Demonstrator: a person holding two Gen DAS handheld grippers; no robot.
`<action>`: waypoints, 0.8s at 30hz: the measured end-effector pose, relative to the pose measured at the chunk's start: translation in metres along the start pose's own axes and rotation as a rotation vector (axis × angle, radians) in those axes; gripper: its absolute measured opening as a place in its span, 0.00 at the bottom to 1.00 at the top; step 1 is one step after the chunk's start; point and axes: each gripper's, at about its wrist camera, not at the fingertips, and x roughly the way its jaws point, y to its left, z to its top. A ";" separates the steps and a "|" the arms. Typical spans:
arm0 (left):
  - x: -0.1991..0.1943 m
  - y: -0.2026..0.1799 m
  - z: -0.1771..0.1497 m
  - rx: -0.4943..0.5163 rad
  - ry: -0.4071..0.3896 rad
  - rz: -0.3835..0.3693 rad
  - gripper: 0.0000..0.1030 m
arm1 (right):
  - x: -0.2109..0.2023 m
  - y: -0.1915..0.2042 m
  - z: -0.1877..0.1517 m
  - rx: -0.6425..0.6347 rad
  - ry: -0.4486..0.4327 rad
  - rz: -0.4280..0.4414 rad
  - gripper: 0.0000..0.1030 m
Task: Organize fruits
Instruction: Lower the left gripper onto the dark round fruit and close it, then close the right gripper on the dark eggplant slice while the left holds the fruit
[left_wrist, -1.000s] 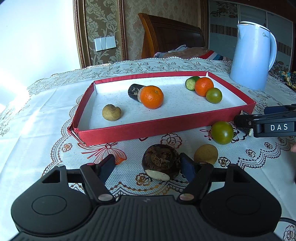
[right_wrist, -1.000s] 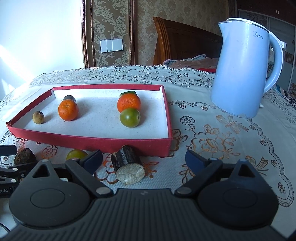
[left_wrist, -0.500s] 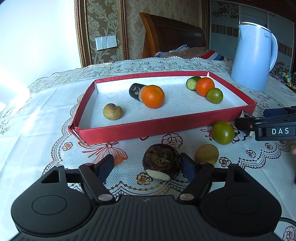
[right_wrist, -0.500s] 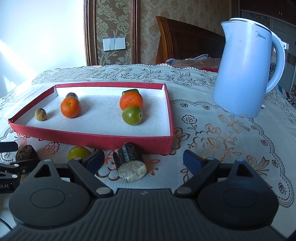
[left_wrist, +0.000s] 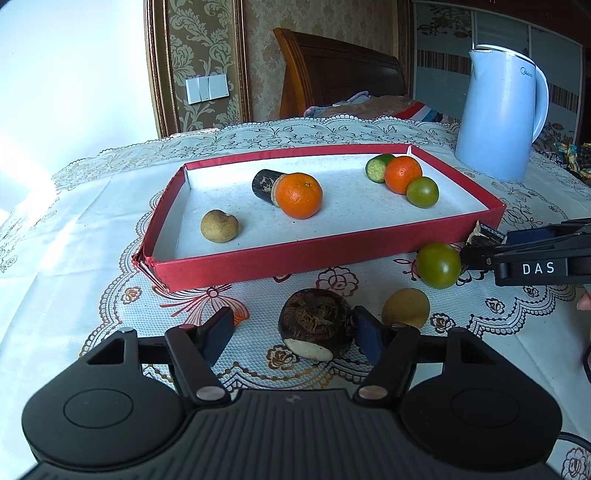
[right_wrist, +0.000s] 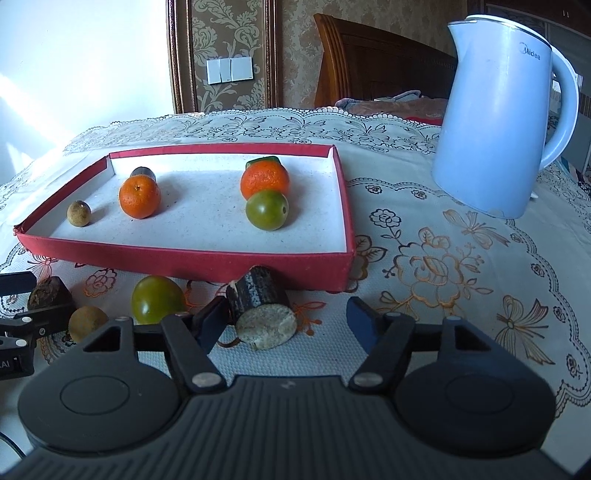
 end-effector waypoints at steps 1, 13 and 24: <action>0.000 -0.002 0.000 0.008 -0.003 0.004 0.67 | 0.000 0.000 0.000 -0.001 0.000 -0.001 0.67; -0.001 -0.008 0.000 0.036 -0.009 -0.022 0.49 | -0.001 0.003 0.000 -0.017 -0.006 -0.003 0.61; -0.002 -0.009 -0.001 0.047 -0.012 -0.039 0.39 | -0.002 0.007 0.000 -0.041 -0.015 0.006 0.42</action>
